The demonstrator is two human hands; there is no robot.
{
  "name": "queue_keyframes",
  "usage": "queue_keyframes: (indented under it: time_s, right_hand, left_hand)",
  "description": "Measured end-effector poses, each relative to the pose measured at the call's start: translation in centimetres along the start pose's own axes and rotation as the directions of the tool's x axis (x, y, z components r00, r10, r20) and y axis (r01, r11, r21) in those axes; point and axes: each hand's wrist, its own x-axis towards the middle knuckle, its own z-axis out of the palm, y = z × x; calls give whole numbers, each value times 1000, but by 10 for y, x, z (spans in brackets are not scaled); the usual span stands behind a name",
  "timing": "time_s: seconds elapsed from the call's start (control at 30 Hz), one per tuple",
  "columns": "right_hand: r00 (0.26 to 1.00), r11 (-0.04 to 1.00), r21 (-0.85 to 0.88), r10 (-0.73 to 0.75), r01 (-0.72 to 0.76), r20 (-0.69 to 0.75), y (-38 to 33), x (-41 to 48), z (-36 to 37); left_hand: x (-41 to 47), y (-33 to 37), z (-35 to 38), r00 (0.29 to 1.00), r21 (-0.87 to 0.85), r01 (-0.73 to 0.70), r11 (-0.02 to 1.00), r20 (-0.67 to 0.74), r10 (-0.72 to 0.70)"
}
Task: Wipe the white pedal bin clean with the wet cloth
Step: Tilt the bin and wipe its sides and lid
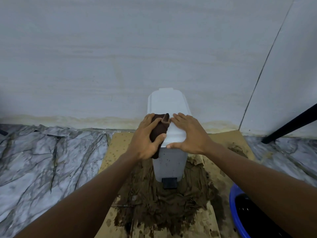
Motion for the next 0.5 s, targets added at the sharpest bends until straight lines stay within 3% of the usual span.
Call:
queue_keyframes:
  time_s: [0.2, 0.37, 0.5]
  right_hand:
    - [992, 993, 72, -87, 93, -86, 9, -13, 16]
    - [996, 996, 64, -65, 69, -56, 1, -16, 10]
    - [999, 997, 63, -40, 42, -38, 3, 2, 3]
  left_hand:
    - [-11, -6, 15, 993, -107, -48, 993, -114, 36]
    - [-18, -2, 11, 993, -54, -57, 997, -109, 50]
    - [-19, 6, 18, 983, -95, -7, 995, -181, -11]
